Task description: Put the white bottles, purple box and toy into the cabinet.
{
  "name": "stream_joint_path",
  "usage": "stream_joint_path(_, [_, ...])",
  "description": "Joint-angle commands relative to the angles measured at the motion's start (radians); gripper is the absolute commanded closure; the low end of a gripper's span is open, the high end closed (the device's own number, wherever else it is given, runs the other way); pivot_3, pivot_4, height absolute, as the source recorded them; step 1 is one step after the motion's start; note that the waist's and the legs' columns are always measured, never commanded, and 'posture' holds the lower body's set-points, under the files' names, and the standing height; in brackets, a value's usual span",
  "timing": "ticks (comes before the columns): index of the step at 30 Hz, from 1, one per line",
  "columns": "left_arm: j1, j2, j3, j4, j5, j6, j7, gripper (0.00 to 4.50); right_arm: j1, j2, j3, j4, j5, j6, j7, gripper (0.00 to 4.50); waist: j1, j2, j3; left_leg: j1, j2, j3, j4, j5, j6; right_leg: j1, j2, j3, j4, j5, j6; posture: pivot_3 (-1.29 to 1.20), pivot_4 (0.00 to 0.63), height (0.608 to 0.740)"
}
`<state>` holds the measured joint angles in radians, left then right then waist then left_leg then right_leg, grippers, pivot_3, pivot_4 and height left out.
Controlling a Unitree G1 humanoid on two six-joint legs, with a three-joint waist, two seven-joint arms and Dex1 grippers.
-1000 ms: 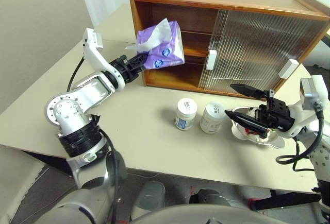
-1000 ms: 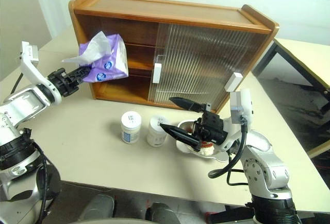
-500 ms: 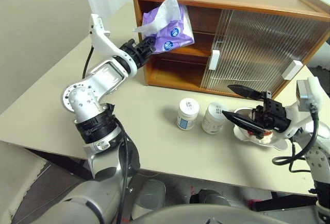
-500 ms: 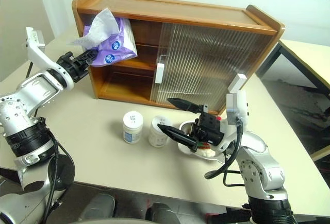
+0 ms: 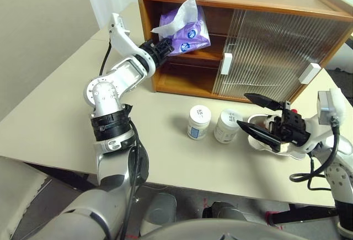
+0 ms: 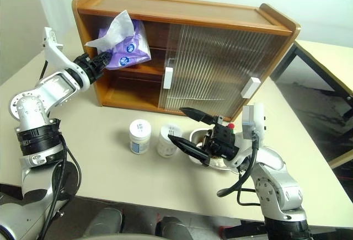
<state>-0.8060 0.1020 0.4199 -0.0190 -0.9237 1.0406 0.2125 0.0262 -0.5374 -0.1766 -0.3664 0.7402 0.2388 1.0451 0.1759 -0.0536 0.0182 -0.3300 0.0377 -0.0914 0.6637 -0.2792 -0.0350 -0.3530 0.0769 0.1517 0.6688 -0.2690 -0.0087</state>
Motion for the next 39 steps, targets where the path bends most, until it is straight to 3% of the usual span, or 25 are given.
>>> stream_joint_path(1, [-0.021, -0.004, -0.033, 0.031, 0.034, -0.023, -0.011, 4.49, 0.007, -0.002, 0.005, -0.006, -0.014, -0.013, 0.0, 0.0, -0.009, 0.0, 0.0, 0.0, 0.0, 0.0, 0.0, 0.0, 0.0, 0.0, 0.0, 0.0, 0.0, 0.0, 0.0, 0.13, 0.011, 0.74])
stream_joint_path(19, [-0.074, -0.009, -0.025, 0.133, 0.086, -0.128, -0.034, 4.49, 0.012, -0.006, 0.002, -0.01, -0.013, -0.017, -0.003, 0.0, -0.044, 0.0, 0.0, 0.0, 0.0, 0.0, 0.005, -0.001, 0.001, 0.003, 0.0, 0.0, 0.0, -0.002, 0.008, 0.12, 0.001, 0.74])
stream_joint_path(20, [-0.075, -0.009, -0.026, 0.133, 0.084, -0.126, -0.038, 3.86, 0.013, -0.007, 0.002, -0.01, -0.012, -0.015, -0.003, 0.0, -0.044, 0.0, 0.0, 0.0, 0.0, 0.0, 0.006, -0.001, 0.002, 0.003, 0.0, 0.0, 0.0, -0.002, 0.008, 0.12, 0.0, 0.74])
stream_joint_path(24, [-0.081, -0.012, -0.024, 0.133, 0.082, -0.132, -0.047, 2.66, 0.016, -0.008, 0.001, -0.013, -0.01, -0.014, -0.005, 0.0, -0.046, 0.0, 0.0, 0.0, 0.0, 0.0, 0.008, -0.001, 0.002, 0.004, 0.0, 0.0, 0.0, -0.002, 0.008, 0.12, 0.0, 0.74])
stream_joint_path(31, [-0.074, -0.005, -0.032, 0.114, 0.095, -0.146, -0.066, 0.18, 0.017, -0.01, -0.002, -0.016, -0.009, -0.013, -0.008, 0.0, -0.049, 0.0, 0.0, 0.0, -0.001, 0.0, 0.01, -0.001, 0.003, 0.005, 0.0, 0.0, 0.0, -0.001, 0.009, 0.13, 0.0, 0.74])
stream_joint_path(34, [-0.048, 0.025, -0.063, 0.072, 0.104, -0.117, -0.098, 0.03, 0.016, -0.013, -0.002, -0.017, -0.009, -0.011, -0.01, 0.0, -0.051, 0.0, 0.0, 0.0, -0.001, 0.0, 0.01, -0.002, 0.003, 0.005, 0.0, 0.0, 0.0, -0.001, 0.01, 0.13, 0.0, 0.74])
stream_joint_path(39, [0.064, 0.174, -0.154, -0.077, 0.113, -0.029, -0.223, 0.03, 0.016, -0.02, -0.004, -0.014, -0.007, -0.008, -0.01, 0.0, -0.058, 0.0, 0.0, 0.0, -0.001, 0.0, 0.01, -0.002, 0.003, 0.005, 0.0, 0.0, 0.0, -0.001, 0.01, 0.14, 0.003, 0.74])
